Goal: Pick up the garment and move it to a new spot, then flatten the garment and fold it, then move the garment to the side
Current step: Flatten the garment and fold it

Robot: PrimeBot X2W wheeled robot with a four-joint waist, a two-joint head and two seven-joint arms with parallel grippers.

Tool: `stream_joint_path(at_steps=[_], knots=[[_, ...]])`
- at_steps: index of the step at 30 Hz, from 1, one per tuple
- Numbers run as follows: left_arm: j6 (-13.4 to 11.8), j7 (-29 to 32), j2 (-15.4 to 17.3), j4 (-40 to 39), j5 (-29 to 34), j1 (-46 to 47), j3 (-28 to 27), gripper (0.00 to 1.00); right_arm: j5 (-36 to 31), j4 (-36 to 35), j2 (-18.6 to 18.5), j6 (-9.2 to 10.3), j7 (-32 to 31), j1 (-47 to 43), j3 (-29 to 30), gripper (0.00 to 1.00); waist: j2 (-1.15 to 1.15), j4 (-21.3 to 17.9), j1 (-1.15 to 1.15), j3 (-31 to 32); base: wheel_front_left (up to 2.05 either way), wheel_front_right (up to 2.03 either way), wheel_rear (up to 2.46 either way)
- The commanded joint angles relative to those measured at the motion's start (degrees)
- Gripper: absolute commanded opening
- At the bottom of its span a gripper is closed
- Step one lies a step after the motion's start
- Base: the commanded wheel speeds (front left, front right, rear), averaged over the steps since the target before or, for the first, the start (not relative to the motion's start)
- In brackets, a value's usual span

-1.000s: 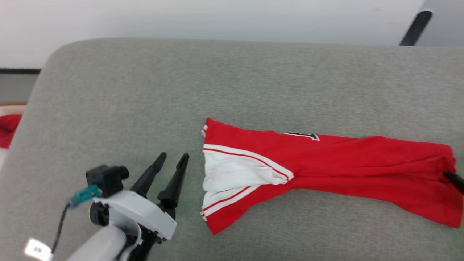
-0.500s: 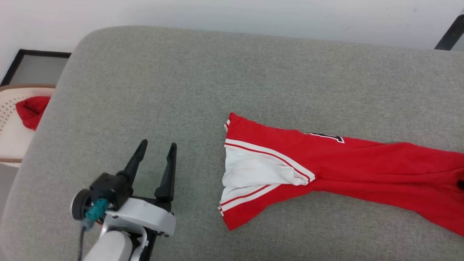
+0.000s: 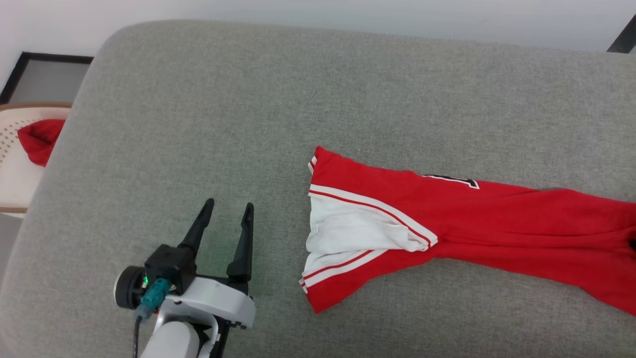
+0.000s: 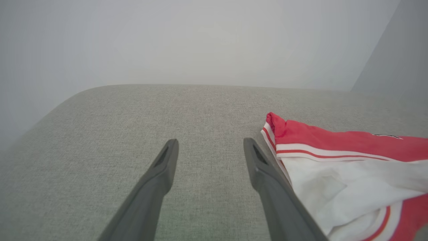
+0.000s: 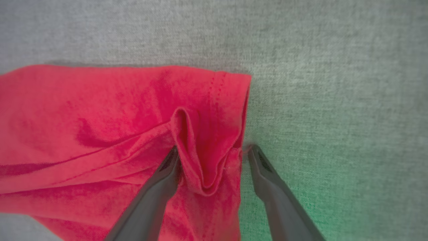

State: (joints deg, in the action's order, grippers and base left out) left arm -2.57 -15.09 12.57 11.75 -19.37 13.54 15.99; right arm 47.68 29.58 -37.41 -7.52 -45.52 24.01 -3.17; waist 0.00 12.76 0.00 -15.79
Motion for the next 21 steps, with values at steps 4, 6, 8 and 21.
stream_joint_path(at_steps=[4,6,8,21], knots=[[2.44,-0.05,-2.02,1.71,2.67,-0.31,-2.78,1.0,-1.58,0.54,5.12,0.07,-1.73,-2.56,-0.81,0.07,0.0,0.28,0.0,-0.61,0.0,0.0,0.0],[3.27,-0.05,-2.62,2.14,3.52,-0.23,-3.82,1.0,-1.85,-0.16,5.52,0.03,-1.48,-2.6,-0.25,0.0,0.0,0.24,0.0,-0.58,0.0,0.0,0.0],[3.67,-0.05,-2.88,2.29,3.93,-0.24,-4.42,1.0,-2.04,-0.5,5.7,-0.03,-1.37,-2.63,0.03,0.0,0.0,0.16,0.0,-0.54,0.0,0.0,0.0],[6.84,-0.06,-5.7,1.36,6.82,-2.37,-10.82,1.0,-5.5,-1.28,0.1,0.14,7.47,-1.4,9.93,0.0,0.0,-3.56,0.0,-1.25,0.0,0.0,0.0]])
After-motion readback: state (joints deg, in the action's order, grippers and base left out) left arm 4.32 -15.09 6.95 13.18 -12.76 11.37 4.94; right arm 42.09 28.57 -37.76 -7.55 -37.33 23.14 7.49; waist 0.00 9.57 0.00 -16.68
